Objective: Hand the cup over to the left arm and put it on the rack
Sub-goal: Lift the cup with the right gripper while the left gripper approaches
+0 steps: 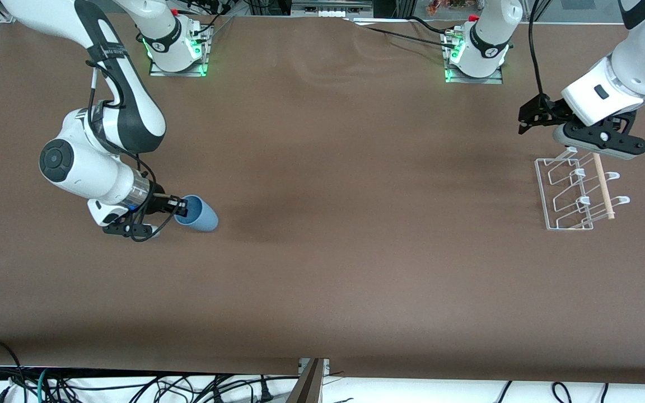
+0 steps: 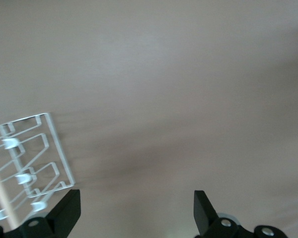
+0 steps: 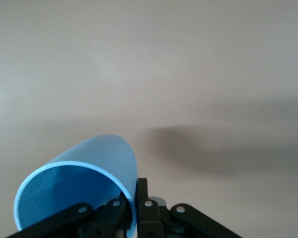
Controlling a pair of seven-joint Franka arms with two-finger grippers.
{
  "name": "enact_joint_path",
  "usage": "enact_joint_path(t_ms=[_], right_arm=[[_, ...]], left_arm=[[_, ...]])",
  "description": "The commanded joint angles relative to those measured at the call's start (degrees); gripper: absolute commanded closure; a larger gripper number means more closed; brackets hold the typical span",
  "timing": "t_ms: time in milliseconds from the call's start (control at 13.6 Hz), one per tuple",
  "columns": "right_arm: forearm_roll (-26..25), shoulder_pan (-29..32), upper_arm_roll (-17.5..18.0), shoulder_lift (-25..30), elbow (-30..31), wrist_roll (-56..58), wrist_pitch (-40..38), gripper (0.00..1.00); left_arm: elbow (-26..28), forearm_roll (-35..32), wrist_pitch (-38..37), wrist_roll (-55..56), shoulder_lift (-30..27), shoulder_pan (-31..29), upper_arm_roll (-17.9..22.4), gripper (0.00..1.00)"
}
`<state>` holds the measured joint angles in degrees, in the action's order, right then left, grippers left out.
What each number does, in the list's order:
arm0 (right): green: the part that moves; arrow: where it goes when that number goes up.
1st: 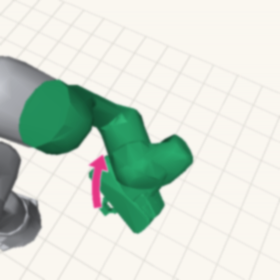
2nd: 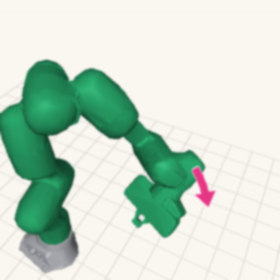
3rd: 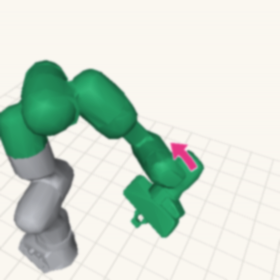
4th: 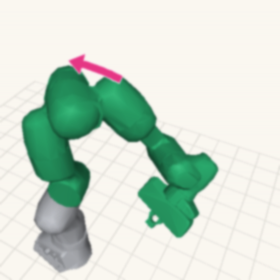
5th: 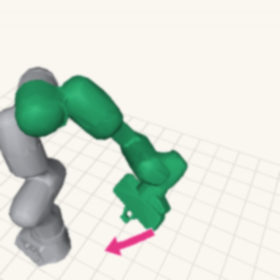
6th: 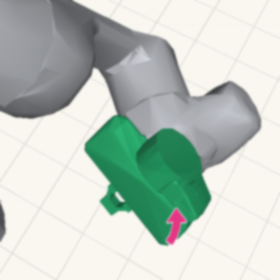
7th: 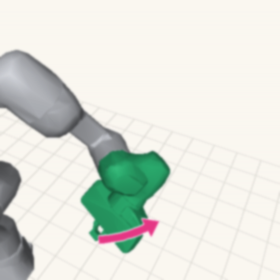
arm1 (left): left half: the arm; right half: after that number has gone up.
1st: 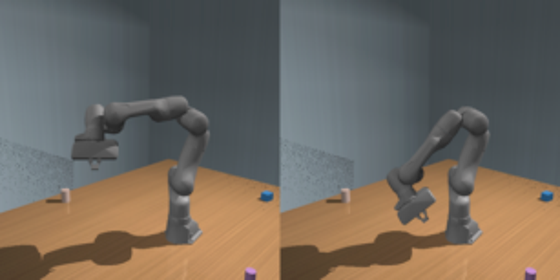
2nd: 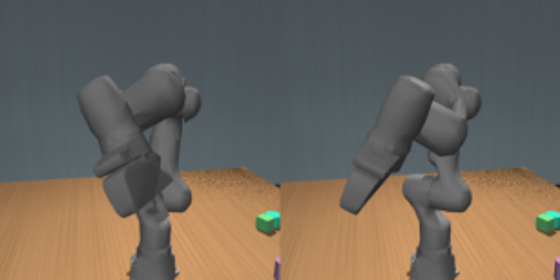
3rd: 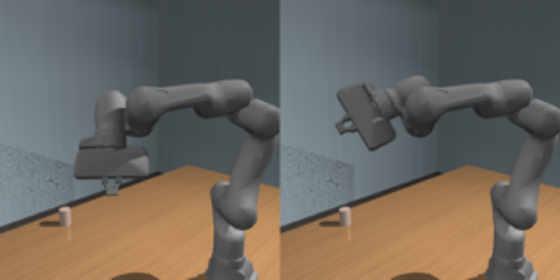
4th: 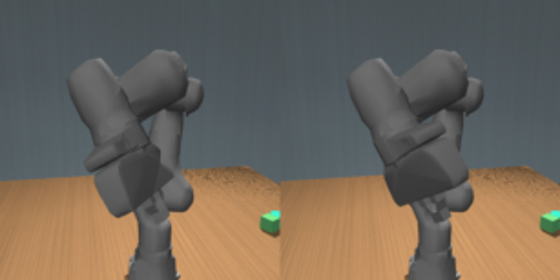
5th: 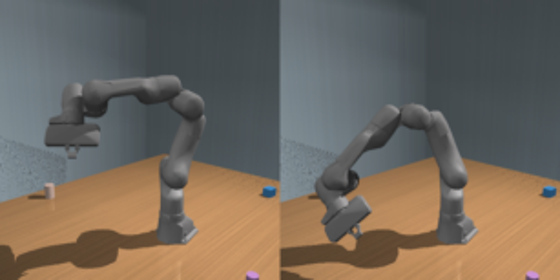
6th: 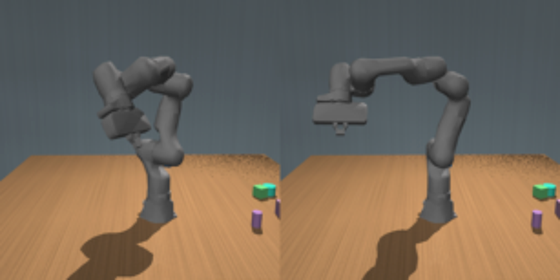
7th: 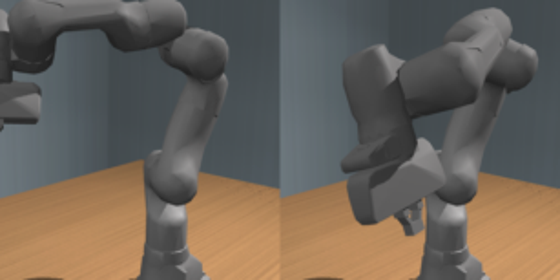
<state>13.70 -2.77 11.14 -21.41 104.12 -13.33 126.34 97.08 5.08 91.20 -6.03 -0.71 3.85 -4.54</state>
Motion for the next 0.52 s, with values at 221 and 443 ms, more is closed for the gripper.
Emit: enact_joint_path(t_ms=[221,443], right_arm=[[12.12,-1.44,4.67,-1.35,-10.16,-3.62,-6.11,1.0],[18.36,-4.43,6.17,-3.89,-14.37,-5.63,-5.76,1.0]], left_arm=[[-5.67,9.04,-0.76,-0.38,7.38,0.98,0.05,0.0],[-5.85,11.78,-0.85,-0.3,9.05,3.61,0.05,0.0]])
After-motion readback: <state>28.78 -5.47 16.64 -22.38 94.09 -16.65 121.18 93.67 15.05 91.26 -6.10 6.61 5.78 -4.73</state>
